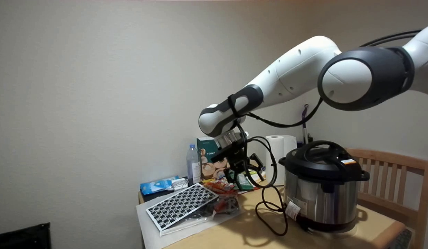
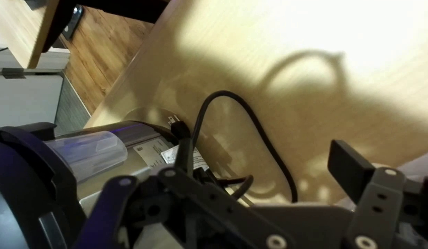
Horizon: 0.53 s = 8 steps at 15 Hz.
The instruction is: Move the black cable to the right
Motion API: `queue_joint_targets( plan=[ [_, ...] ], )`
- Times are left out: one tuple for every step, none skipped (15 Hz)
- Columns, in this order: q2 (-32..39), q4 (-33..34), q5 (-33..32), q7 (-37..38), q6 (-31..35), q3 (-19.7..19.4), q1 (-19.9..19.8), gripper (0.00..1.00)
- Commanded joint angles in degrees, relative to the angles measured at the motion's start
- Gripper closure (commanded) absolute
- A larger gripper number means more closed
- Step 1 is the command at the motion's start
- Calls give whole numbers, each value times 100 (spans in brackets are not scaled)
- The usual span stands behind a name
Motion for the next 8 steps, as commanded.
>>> queue_joint_targets(
  plan=[
    [-856, -814, -131, -74, 598, 48, 230, 0],
    [-996, -899, -120, -74, 727, 65, 277, 0],
    [-1109, -976, -95, -9, 876, 71, 313, 0],
    [-1190, -1022, -65, 52, 982, 77, 332, 0],
    [-732, -406, -41, 18, 597, 78, 309, 0],
    [-845, -488, -44, 20, 674, 91, 327, 0],
    [-922, -554, -46, 21, 707, 96, 334, 0],
    [-960, -602, -47, 21, 731, 97, 332, 0]
  ],
)
